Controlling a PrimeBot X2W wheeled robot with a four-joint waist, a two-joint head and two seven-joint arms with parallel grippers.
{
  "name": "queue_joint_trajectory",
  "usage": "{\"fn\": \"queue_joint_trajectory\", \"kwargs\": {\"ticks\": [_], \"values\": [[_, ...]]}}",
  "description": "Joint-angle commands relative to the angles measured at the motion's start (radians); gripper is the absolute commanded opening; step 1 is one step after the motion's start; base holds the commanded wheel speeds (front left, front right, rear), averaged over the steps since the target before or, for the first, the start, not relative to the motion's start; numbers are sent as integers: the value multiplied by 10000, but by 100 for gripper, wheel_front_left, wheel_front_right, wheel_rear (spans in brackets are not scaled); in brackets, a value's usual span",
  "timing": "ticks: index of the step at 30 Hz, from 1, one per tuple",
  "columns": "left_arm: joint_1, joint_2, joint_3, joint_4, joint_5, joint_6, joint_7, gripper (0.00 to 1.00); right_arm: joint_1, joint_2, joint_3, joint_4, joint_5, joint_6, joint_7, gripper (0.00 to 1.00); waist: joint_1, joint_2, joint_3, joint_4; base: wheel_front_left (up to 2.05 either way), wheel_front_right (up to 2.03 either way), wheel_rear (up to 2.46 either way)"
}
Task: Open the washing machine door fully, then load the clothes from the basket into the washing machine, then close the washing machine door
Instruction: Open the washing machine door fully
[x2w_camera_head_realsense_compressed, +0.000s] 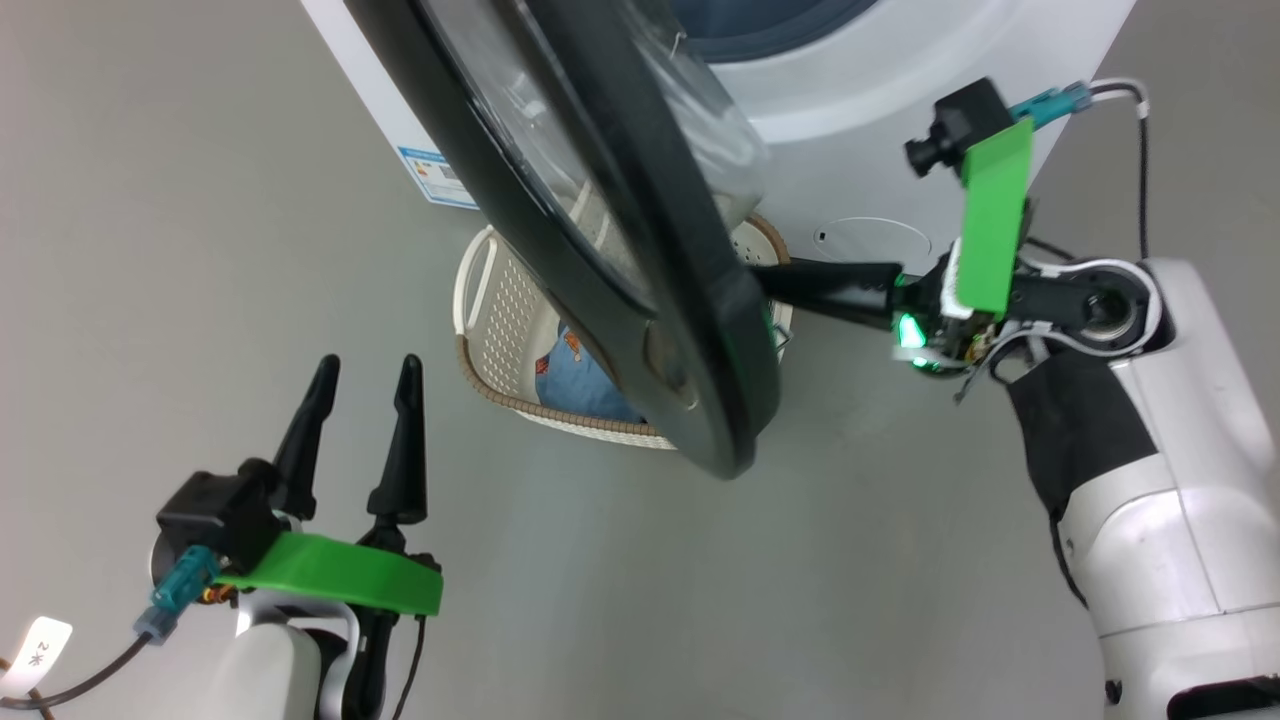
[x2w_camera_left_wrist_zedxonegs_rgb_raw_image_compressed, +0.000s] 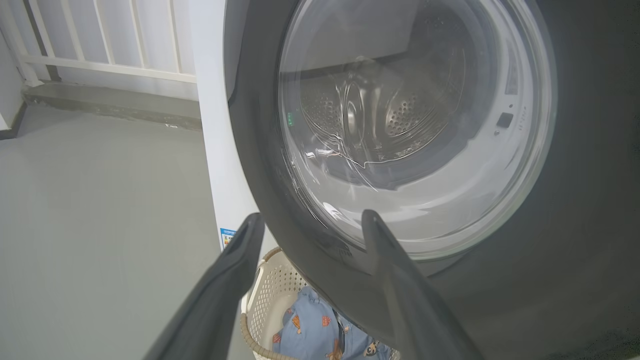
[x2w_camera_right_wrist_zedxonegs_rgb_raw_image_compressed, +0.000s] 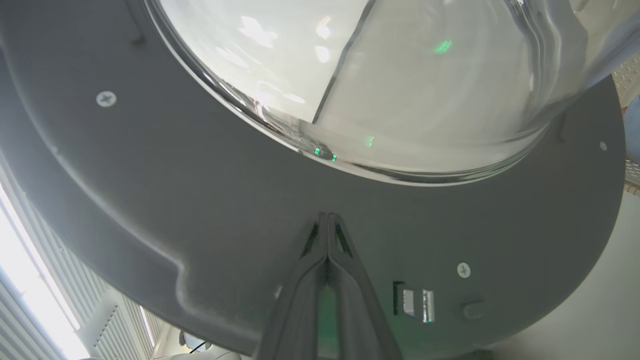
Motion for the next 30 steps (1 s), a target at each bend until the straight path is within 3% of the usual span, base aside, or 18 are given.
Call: {"fn": "queue_joint_trajectory", "kwargs": {"ticks": [1, 30], "values": [[100, 265, 284, -300, 83, -17, -63, 100, 186, 286, 436, -340, 288, 31, -67, 0, 0, 0, -12, 4, 0, 0, 0], [115, 265, 288, -228, -40, -17, -63, 100, 816, 287, 4788, -717, 3012, 31, -2423, 0, 0, 0, -106, 47, 0, 0, 0]]}}
